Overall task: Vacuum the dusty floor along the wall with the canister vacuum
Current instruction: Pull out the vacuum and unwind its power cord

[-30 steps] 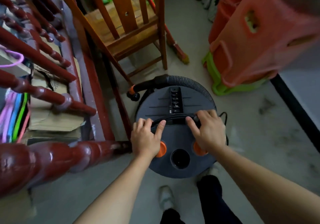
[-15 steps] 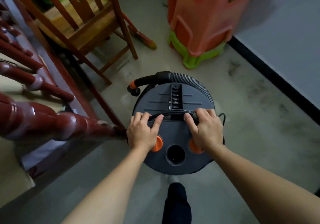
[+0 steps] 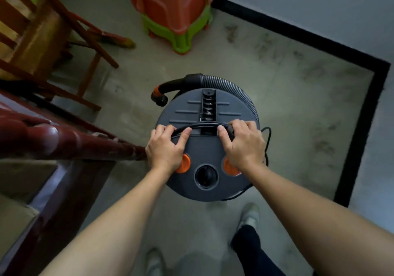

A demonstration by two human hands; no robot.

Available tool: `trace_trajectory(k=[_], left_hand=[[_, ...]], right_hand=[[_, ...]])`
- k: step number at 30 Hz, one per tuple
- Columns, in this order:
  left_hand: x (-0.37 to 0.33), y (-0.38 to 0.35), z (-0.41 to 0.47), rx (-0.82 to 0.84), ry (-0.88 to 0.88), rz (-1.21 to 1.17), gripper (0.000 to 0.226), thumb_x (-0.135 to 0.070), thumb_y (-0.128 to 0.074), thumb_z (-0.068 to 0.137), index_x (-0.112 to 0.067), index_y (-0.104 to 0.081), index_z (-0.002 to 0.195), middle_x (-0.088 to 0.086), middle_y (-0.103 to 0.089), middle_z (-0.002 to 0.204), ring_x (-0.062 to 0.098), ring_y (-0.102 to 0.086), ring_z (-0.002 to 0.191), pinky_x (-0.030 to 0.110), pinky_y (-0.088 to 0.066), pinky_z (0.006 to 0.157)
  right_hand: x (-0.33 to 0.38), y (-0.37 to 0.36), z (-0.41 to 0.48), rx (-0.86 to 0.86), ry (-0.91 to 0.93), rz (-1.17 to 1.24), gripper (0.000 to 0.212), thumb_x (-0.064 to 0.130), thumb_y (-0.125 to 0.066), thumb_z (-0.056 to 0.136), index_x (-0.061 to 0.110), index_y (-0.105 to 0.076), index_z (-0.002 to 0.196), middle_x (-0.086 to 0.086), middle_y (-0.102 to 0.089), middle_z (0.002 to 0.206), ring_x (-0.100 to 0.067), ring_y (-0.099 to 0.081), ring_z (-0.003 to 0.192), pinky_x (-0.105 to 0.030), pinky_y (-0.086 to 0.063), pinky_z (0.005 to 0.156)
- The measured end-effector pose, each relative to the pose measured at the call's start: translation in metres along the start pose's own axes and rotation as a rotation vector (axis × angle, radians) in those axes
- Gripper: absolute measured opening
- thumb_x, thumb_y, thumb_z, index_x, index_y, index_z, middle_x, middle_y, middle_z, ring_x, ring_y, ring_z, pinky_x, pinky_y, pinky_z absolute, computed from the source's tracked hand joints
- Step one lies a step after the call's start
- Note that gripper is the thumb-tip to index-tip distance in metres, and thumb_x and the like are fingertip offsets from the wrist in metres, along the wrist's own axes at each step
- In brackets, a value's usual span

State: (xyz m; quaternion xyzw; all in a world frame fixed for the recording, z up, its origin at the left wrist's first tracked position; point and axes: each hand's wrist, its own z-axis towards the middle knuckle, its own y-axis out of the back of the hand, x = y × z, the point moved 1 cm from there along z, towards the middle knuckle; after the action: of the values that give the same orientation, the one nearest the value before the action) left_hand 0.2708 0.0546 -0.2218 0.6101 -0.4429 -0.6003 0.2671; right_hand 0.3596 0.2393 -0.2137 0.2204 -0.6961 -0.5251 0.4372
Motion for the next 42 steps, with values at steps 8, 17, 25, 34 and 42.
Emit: trace_trajectory(k=[8,17,25,34,42], left_hand=[[0.038,0.014,-0.052,0.105,-0.144,-0.009,0.049,-0.064,-0.047,0.087,-0.017,-0.06,0.082,0.002,-0.056,0.093,0.024,-0.052,0.097,0.037,-0.04,0.074],[0.126,0.053,-0.124,0.105,-0.231,-0.025,0.048,-0.063,-0.048,0.086,-0.017,-0.057,0.076,-0.002,-0.054,0.088,0.023,-0.052,0.091,0.032,-0.035,0.068],[0.172,0.071,-0.187,0.131,-0.239,-0.023,0.048,-0.067,-0.055,0.082,-0.019,-0.063,0.085,-0.002,-0.057,0.093,0.022,-0.052,0.097,0.034,-0.038,0.071],[0.182,0.098,-0.239,0.165,-0.335,-0.061,0.04,-0.05,-0.066,0.083,-0.01,-0.062,0.079,0.005,-0.057,0.086,0.025,-0.056,0.089,0.036,-0.042,0.071],[0.135,0.11,-0.293,0.12,-0.376,-0.051,0.051,-0.062,-0.053,0.086,-0.017,-0.049,0.064,-0.002,-0.055,0.06,0.026,-0.053,0.067,0.035,-0.033,0.059]], right_hand=[[0.014,-0.012,-0.09,-0.063,-0.152,-0.035,0.056,0.063,-0.026,0.09,0.017,-0.059,0.095,-0.003,-0.065,0.092,-0.028,-0.052,0.1,-0.039,-0.04,0.078],[0.068,-0.046,-0.207,-0.13,-0.226,-0.005,0.053,0.061,-0.032,0.09,0.019,-0.064,0.097,-0.001,-0.066,0.091,-0.026,-0.054,0.098,-0.038,-0.043,0.077],[0.088,-0.059,-0.29,-0.133,-0.247,0.039,0.057,0.068,-0.034,0.085,0.021,-0.063,0.097,0.001,-0.061,0.103,-0.022,-0.049,0.105,-0.038,-0.043,0.083],[0.045,-0.028,-0.351,0.184,-0.468,0.682,0.064,0.064,-0.065,0.078,0.021,-0.059,0.125,0.002,-0.062,0.115,-0.014,-0.058,0.104,-0.03,-0.047,0.091],[0.017,-0.021,-0.405,0.234,-0.816,1.065,0.029,0.049,-0.05,0.096,0.023,-0.064,0.094,0.003,-0.061,0.089,-0.011,-0.049,0.065,-0.021,-0.039,0.056]])
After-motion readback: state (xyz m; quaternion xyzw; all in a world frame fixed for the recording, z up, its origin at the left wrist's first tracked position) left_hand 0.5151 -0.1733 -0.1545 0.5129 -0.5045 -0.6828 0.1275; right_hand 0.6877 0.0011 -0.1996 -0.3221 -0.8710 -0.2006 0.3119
